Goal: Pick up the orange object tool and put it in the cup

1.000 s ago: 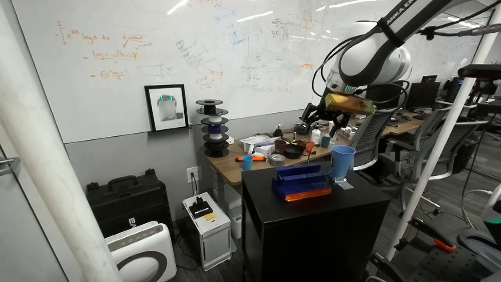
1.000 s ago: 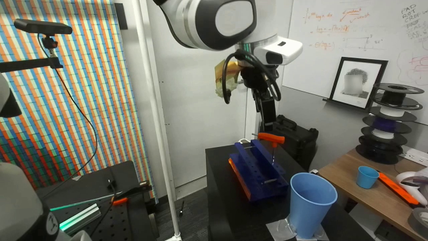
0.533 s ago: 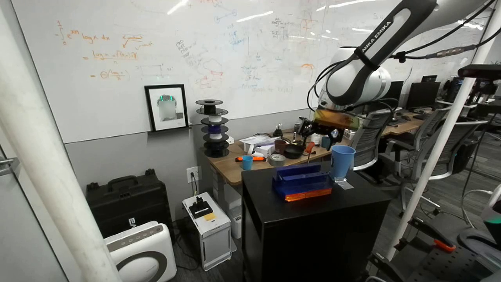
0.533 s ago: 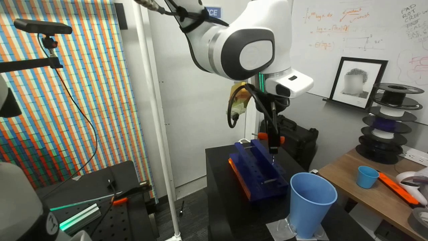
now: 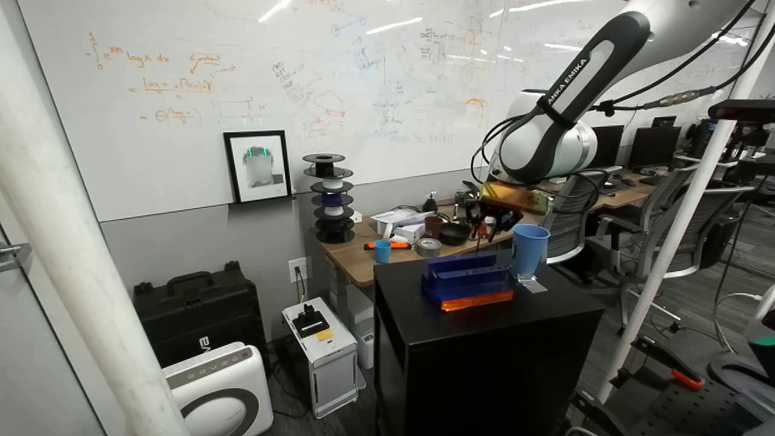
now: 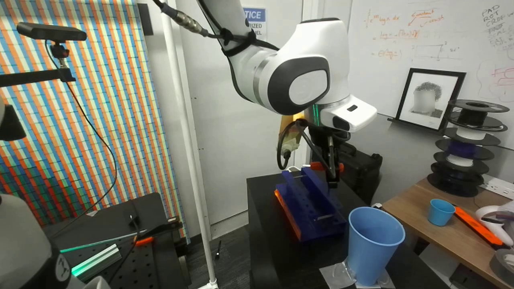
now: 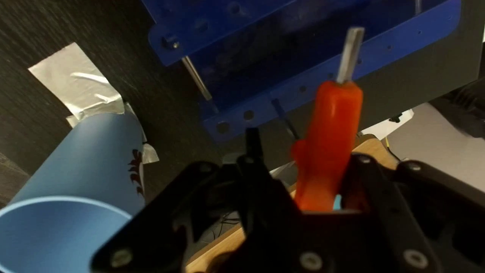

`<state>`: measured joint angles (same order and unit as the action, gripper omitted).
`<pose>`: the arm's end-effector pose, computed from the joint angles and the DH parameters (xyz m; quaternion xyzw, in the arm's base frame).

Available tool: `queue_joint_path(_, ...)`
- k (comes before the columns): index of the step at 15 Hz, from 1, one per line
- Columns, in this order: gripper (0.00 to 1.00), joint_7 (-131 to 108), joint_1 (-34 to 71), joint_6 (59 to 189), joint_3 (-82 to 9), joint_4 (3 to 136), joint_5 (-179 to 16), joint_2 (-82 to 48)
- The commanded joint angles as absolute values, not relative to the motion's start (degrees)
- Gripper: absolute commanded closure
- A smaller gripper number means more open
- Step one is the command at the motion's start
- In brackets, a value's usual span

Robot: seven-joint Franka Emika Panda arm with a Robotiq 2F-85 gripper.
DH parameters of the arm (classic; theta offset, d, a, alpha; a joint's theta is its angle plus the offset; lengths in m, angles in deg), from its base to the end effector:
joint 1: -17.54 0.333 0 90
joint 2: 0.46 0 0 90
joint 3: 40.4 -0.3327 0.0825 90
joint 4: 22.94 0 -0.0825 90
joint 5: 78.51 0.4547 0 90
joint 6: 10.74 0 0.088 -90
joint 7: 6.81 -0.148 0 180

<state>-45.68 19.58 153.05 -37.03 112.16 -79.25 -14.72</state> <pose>0.5866 -0.0144 0.1648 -0.9342 0.3336 -0.1222 0.0313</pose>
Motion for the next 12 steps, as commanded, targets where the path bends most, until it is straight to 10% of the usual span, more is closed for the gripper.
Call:
queue_joint_path(1,0.89,-45.2,21.5,155.5,-34.9,111.5,-78.8,-14.9)
queue_joint_path(12,0.96,-39.2,21.2,146.4,-38.7,116.8,-75.1,0.9)
